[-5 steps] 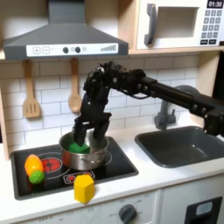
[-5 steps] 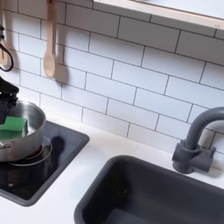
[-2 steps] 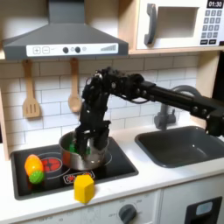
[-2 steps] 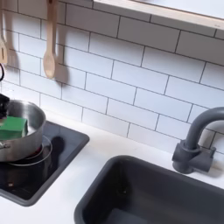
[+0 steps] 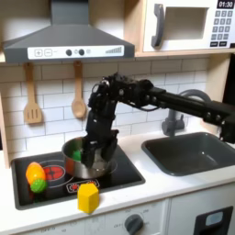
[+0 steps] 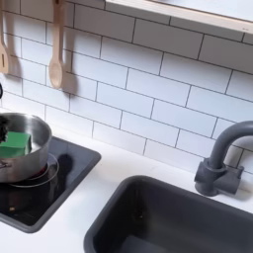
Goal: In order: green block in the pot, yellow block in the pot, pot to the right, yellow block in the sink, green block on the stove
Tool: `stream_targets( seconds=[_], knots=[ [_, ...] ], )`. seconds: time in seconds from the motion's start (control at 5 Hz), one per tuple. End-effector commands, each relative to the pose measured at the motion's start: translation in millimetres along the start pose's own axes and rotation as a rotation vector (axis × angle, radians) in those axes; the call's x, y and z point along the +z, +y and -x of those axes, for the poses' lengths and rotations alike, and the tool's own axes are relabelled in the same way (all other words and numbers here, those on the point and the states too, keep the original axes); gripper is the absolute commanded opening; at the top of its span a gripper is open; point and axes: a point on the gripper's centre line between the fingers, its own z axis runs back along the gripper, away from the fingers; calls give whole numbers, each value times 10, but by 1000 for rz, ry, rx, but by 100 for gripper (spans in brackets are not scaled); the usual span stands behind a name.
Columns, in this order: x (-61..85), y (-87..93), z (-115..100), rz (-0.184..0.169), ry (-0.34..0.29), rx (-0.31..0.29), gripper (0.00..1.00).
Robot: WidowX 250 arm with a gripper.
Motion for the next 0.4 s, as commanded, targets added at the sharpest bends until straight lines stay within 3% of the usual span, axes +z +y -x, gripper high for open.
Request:
stream_targets(
  seconds=[0.0,0.2],
  knots=[
    [8,-11,-9,2,2,17,100],
    [26,26,39,5,21,16,100]
  ],
)
